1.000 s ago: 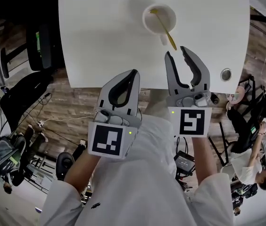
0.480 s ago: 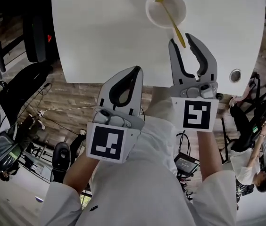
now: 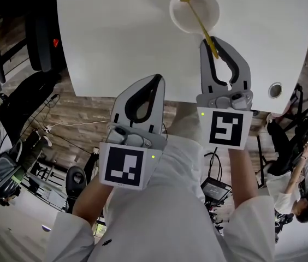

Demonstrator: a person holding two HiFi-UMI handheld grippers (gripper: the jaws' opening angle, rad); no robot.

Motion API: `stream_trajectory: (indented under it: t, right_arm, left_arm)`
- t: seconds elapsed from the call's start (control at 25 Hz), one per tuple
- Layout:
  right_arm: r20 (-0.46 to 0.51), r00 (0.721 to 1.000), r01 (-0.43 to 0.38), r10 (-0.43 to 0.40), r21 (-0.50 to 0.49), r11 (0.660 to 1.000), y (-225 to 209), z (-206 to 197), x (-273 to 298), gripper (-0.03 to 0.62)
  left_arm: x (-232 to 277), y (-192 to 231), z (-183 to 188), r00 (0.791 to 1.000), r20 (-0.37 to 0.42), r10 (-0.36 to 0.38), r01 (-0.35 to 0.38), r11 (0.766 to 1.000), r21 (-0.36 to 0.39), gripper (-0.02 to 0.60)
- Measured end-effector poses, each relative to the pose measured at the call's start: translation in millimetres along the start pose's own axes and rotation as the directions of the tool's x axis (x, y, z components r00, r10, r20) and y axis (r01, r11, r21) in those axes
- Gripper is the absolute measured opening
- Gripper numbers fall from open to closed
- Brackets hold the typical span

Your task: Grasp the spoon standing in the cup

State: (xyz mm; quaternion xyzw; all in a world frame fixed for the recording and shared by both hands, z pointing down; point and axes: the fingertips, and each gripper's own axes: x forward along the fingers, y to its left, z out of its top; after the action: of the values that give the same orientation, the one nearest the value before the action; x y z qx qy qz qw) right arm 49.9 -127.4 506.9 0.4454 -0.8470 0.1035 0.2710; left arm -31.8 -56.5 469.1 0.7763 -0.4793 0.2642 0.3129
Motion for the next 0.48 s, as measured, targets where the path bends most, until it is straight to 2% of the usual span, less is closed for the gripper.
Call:
stream_trajectory:
  t: [0.28, 0.48]
  right_arm:
    - [-0.011, 1.000, 0.008, -0.008, -0.005, 1.000, 1.0, -0.1, -3.1, 0.041]
    - [0.015, 1.000, 0.015, -0.015, -0.010, 1.000, 1.9, 9.0, -6.3, 0.040]
  left_arm:
    - [-2.1, 1.2, 1.7, 1.000, 0.005, 0.005, -0.005, 1.000, 0.001, 0.012]
    - [-8.4, 3.1, 2.3, 1.000, 0.014, 0.008, -0.008, 1.000, 0.004, 0.012]
